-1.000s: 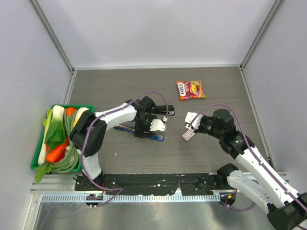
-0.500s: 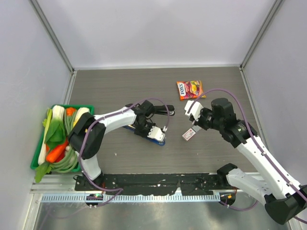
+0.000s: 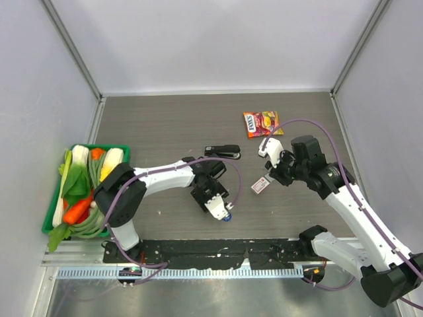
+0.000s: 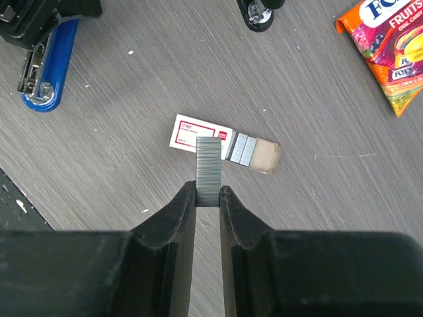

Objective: Load the staples into the stapler
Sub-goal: Adjust the stapler at the center of the board.

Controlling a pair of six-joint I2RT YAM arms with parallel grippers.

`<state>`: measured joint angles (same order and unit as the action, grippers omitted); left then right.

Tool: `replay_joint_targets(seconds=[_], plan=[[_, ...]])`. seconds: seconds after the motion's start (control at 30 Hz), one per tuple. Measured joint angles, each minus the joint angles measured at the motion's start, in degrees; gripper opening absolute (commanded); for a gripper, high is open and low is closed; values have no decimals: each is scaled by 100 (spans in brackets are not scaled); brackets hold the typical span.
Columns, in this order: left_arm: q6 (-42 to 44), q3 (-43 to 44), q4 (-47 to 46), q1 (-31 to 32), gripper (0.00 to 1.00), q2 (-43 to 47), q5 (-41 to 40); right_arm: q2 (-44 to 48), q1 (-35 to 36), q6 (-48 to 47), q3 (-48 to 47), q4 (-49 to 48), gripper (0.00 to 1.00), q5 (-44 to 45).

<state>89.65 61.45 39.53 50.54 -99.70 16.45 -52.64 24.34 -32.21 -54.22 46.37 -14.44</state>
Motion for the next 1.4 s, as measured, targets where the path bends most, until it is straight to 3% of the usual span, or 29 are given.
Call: replay_joint_targets(seconds=[0.33, 0.4, 0.57, 0.77, 1.03, 1.4], plan=[[232, 240, -164, -120, 86, -164, -153, -247, -308, 240, -24, 205, 14, -437], [138, 227, -275, -212, 97, -131, -153, -315, -308, 267, -96, 302, 14, -476], [-302, -356, -490, -656, 99, 570, -184, -402, -308, 404, -269, 424, 14, -579], [-1742, -1137, -601, -1300, 99, 2144, -726, -601, -234, 791, -269, 470, 17, -699], [-3901, -1515, -627, -2841, 100, 3139, -1923, -1508, 76, 1652, -697, 507, 19, -516], [-5329, -2579, -511, -3239, 100, 4113, -2588, -2959, 1569, 2249, -1364, 343, 19, -133]])
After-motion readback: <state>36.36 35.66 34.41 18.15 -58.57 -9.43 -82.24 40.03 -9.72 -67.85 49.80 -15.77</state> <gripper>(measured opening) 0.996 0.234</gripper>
